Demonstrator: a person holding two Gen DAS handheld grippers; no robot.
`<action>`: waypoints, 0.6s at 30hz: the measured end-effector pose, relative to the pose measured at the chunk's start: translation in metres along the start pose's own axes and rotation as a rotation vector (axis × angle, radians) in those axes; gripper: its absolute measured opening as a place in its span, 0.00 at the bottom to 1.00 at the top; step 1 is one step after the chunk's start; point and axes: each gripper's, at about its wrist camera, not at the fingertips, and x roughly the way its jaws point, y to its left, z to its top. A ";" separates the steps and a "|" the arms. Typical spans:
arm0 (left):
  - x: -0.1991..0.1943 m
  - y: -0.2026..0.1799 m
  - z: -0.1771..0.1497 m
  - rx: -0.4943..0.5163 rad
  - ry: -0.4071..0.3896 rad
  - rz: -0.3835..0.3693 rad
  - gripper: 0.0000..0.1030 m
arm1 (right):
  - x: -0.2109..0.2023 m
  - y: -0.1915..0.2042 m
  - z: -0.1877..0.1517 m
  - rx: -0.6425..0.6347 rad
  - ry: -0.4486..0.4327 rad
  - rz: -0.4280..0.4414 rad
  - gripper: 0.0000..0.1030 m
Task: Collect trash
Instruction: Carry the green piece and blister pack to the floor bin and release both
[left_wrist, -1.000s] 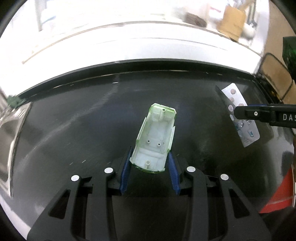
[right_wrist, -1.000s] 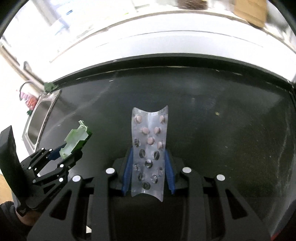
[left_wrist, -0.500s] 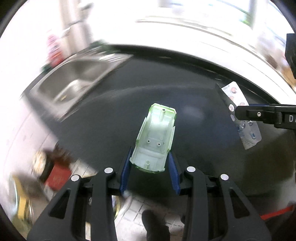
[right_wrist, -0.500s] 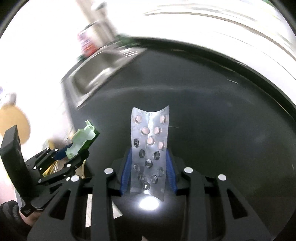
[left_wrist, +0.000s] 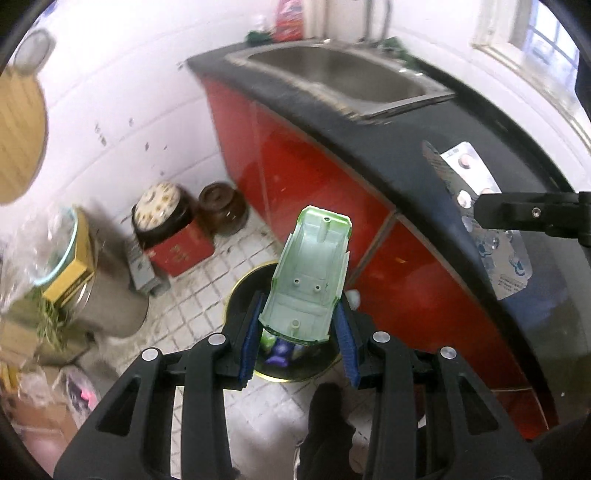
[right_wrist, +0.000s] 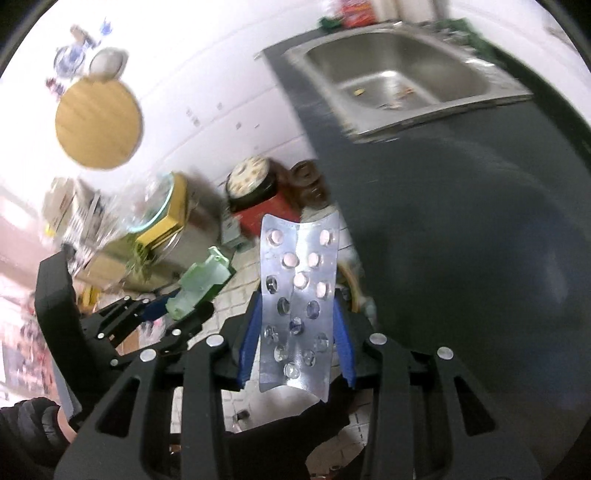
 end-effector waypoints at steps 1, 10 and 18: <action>0.005 0.006 -0.002 -0.009 0.008 0.000 0.35 | 0.010 0.005 0.003 -0.005 0.015 -0.002 0.36; 0.049 0.036 -0.005 -0.038 0.058 -0.012 0.35 | 0.077 0.022 0.024 -0.004 0.117 -0.015 0.38; 0.070 0.046 0.000 -0.043 0.075 -0.039 0.39 | 0.100 0.029 0.031 -0.005 0.168 -0.011 0.49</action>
